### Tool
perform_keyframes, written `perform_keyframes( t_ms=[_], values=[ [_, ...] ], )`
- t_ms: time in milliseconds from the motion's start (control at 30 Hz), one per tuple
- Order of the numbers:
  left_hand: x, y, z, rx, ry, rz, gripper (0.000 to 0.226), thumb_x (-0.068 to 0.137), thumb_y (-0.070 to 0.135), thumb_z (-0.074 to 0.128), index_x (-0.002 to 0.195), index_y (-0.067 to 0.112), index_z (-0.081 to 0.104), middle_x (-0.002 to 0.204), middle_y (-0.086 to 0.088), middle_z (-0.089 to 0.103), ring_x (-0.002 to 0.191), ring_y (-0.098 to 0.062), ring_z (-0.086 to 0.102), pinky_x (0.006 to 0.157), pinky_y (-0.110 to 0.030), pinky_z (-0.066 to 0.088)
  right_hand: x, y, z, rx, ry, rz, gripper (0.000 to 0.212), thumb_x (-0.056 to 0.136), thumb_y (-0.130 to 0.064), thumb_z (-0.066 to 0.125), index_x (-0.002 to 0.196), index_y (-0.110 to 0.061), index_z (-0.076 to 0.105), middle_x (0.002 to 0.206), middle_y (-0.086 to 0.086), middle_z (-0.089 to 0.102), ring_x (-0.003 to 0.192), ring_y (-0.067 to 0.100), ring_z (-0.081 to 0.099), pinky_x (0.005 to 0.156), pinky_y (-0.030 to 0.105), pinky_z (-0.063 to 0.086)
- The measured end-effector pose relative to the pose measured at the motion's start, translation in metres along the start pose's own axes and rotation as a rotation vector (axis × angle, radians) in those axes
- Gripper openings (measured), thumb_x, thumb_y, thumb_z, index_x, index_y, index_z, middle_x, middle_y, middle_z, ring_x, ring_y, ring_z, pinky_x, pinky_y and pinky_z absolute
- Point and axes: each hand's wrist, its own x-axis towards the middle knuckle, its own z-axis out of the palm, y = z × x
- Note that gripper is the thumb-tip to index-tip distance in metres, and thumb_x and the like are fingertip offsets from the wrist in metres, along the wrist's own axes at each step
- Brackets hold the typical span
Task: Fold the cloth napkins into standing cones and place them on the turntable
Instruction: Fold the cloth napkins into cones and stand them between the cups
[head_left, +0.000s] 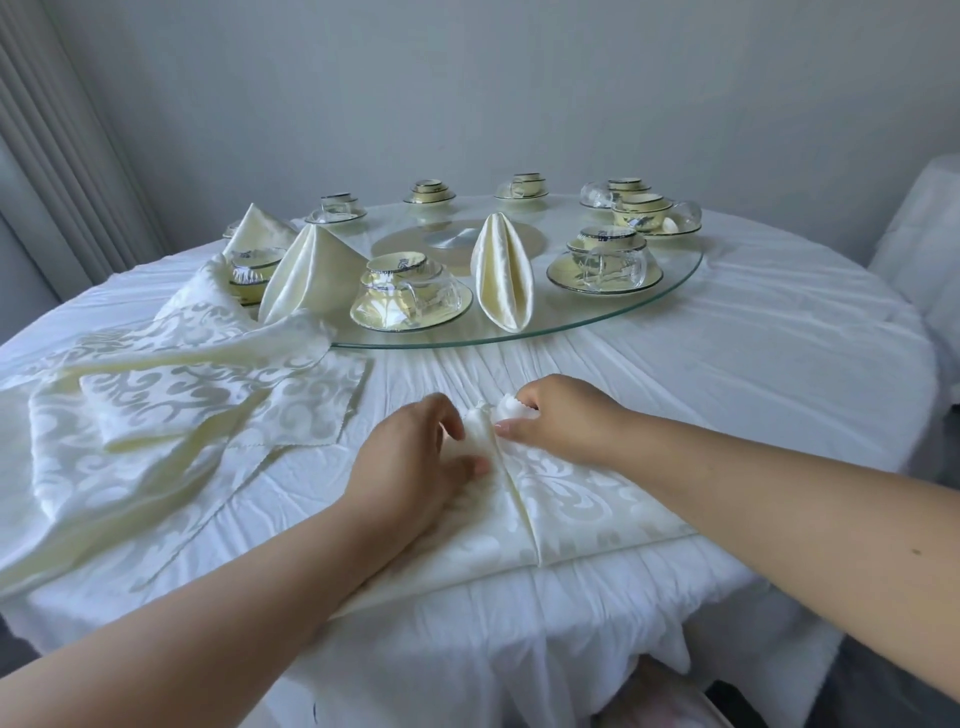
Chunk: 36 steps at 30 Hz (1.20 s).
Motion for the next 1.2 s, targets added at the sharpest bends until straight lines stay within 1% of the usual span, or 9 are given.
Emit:
perform_keyframes(
  t_ms=[100,167,300,433,600,733,833,1033,1200],
  values=[
    [-0.002,0.006,-0.003,0.045,-0.119,0.121,0.007,0.083,0.023,0.067,0.078,0.026,0.064,0.068,0.011,0.055,0.064,-0.004,0.05,0.058,-0.016,0.037,0.004,-0.002,-0.002,0.072,-0.032,0.042,0.04,0.084,-0.042,0.068,0.057,-0.023,0.046,0.058,-0.008,0.045,0.056,0.01,0.046,0.052,0.025,0.031],
    [-0.006,0.009,-0.007,0.05,-0.138,0.157,0.012,0.088,0.02,0.058,0.085,0.025,0.069,0.08,0.012,0.063,0.075,-0.005,0.056,0.069,-0.015,0.043,0.007,-0.005,-0.004,0.045,-0.06,0.049,0.039,0.084,-0.042,0.069,0.057,-0.024,0.047,0.058,-0.008,0.043,0.055,0.01,0.042,0.051,0.024,0.029],
    [-0.022,0.015,-0.022,0.011,-0.199,0.252,0.031,0.099,0.029,0.043,0.125,0.029,0.061,0.115,0.015,0.062,0.103,-0.003,0.057,0.079,0.0,0.034,0.012,-0.004,-0.003,0.008,-0.065,0.043,0.043,0.083,-0.045,0.068,0.06,-0.022,0.041,0.059,-0.006,0.037,0.055,0.012,0.036,0.053,0.028,0.025],
    [-0.047,0.021,-0.026,0.095,-0.448,0.367,0.072,0.088,0.064,0.019,0.151,0.029,0.022,0.157,0.017,0.017,0.142,0.006,0.011,0.109,-0.005,0.009,0.014,0.001,0.002,0.003,-0.021,0.027,0.042,0.08,-0.049,0.069,0.065,-0.021,0.043,0.063,-0.005,0.041,0.06,0.013,0.04,0.056,0.029,0.027],
    [-0.057,0.018,-0.013,0.416,-0.549,0.454,0.085,0.078,0.075,0.001,0.151,0.031,-0.012,0.16,0.009,-0.012,0.145,-0.005,-0.016,0.12,-0.03,-0.001,0.018,0.002,0.002,-0.092,-0.022,0.037,0.042,0.082,-0.056,0.064,0.069,-0.024,0.04,0.07,-0.009,0.045,0.062,0.01,0.042,0.055,0.027,0.031],
    [-0.057,0.019,-0.01,0.494,-0.551,0.46,0.089,0.076,0.079,0.003,0.15,0.033,-0.015,0.159,0.006,-0.015,0.145,-0.008,-0.018,0.12,-0.034,-0.003,0.029,-0.008,-0.007,-0.055,-0.009,-0.001,0.048,0.088,-0.065,0.043,0.096,-0.018,0.045,0.087,-0.005,0.054,0.075,0.013,0.052,0.063,0.03,0.04],
    [-0.058,0.021,-0.01,0.509,-0.547,0.459,0.091,0.075,0.08,0.004,0.15,0.032,-0.015,0.159,0.005,-0.016,0.145,-0.009,-0.019,0.12,-0.034,-0.004,0.041,-0.021,-0.002,-0.095,-0.081,-0.203,0.048,0.091,-0.064,0.038,0.103,-0.02,0.051,0.104,-0.003,0.052,0.09,0.015,0.054,0.076,0.033,0.044],
    [-0.058,0.019,-0.011,0.501,-0.56,0.453,0.093,0.075,0.081,0.003,0.151,0.031,-0.015,0.159,0.004,-0.017,0.145,-0.01,-0.02,0.12,-0.036,-0.004,0.057,-0.039,0.012,-0.347,-0.259,-0.487,0.049,0.093,-0.056,0.043,0.071,-0.012,0.05,0.088,0.001,0.049,0.085,0.022,0.053,0.082,0.042,0.044],
    [-0.056,0.02,-0.013,0.496,-0.567,0.461,0.092,0.076,0.079,0.004,0.152,0.03,-0.011,0.16,0.004,-0.013,0.145,-0.009,-0.018,0.12,-0.034,-0.003,0.06,-0.039,0.01,-0.344,-0.265,-0.548,0.05,0.094,-0.053,0.045,0.061,-0.016,0.038,0.071,0.007,0.05,0.061,0.016,0.042,0.063,0.038,0.037]
  ],
)
